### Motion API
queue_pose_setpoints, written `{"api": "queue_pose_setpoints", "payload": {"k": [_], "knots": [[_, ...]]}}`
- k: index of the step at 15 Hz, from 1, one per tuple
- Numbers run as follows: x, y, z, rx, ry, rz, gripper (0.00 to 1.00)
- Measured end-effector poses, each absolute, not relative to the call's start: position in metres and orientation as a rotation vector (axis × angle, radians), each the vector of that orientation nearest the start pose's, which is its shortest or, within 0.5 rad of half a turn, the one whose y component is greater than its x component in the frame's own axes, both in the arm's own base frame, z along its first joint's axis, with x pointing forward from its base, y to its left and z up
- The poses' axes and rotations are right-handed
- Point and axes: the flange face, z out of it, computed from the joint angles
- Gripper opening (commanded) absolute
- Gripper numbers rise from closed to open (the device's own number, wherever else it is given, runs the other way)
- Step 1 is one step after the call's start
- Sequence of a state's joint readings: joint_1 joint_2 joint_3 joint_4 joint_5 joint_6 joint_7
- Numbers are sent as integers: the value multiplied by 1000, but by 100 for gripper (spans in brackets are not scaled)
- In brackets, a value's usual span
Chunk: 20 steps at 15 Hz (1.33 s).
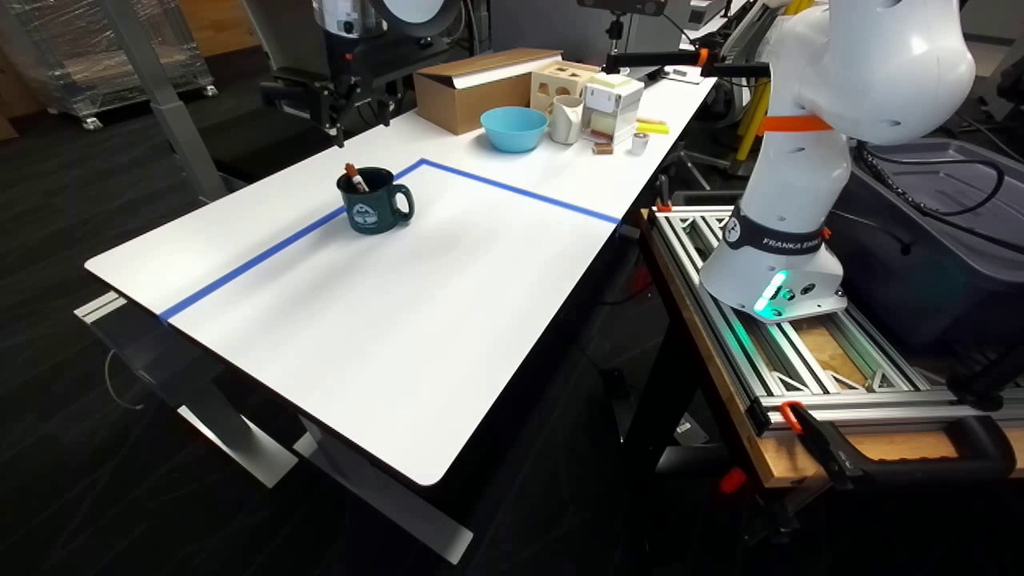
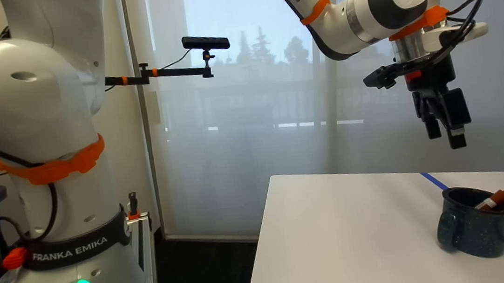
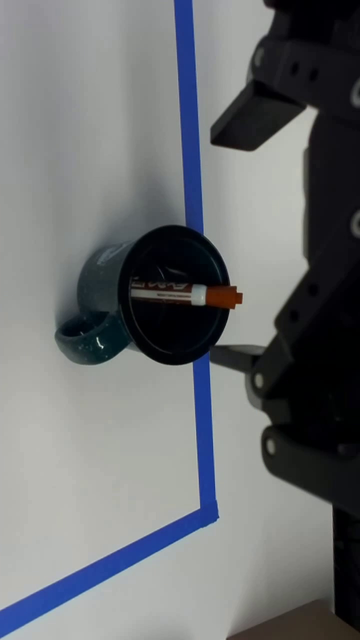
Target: Remove the marker from the cup and put it on the table inside the blue border
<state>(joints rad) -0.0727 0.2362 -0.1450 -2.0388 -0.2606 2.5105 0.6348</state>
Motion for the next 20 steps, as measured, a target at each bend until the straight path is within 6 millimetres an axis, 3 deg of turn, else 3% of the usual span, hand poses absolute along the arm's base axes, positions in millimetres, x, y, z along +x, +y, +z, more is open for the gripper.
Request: {"api": "queue_pose_setpoints", "payload": {"k": [6, 13, 20], "knots": [[598, -126, 353, -3099, 1051, -453, 100], [608, -100, 341, -3096, 1088, -449, 100], [610, -128, 326, -3107, 1156, -428, 100]]}}
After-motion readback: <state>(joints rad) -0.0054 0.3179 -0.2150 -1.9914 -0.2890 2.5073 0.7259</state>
